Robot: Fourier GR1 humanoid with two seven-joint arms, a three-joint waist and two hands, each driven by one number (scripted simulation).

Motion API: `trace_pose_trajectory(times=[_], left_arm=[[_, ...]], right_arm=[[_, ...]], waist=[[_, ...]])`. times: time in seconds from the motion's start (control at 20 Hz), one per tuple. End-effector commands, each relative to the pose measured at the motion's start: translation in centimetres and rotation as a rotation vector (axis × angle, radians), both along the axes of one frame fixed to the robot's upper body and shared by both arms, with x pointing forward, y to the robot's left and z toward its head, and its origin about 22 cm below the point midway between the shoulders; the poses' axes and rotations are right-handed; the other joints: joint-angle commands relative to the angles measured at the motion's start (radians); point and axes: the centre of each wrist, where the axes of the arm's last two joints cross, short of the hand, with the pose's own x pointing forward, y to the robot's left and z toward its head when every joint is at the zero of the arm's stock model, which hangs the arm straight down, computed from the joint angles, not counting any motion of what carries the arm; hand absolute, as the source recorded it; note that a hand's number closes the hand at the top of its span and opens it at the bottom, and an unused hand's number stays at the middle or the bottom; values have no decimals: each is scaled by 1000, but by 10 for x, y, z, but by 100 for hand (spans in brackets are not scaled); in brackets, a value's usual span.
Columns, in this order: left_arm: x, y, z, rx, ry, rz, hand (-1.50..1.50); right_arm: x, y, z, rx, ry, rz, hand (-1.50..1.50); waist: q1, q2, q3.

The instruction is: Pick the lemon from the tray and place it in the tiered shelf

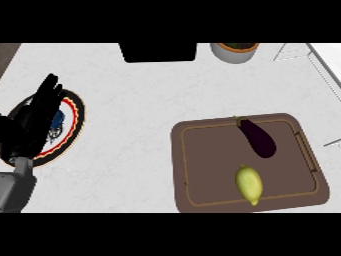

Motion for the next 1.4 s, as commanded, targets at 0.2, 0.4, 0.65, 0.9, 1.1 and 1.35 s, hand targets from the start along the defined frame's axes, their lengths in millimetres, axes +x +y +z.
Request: trace_pose_trajectory(times=[0.2,0.4,0.65,0.9,1.1,1.35], left_arm=[[4,9,9,-11,9,46,0],[2,3,2,-1,5,11,0],[1,-18,8,10,9,-21,0],[9,-25,-3,-24,-1,-30,0],[15,-15,16,-6,1,-26,0],[11,-7,5,-24,8,-30,0]], right_arm=[[-27,-4,61,-659,-170,-334,-150],[-56,40,51,-745,-145,-451,-150],[-69,91,36,-766,-92,-518,-150],[-63,96,12,-910,-37,-560,-150],[-60,128,-12,-975,-18,-641,-150],[-66,157,-25,-1052,3,-677,-150]], waist=[[-43,-5,-6],[-11,4,-2],[28,7,0],[23,10,-2],[31,10,0],[26,7,1]])
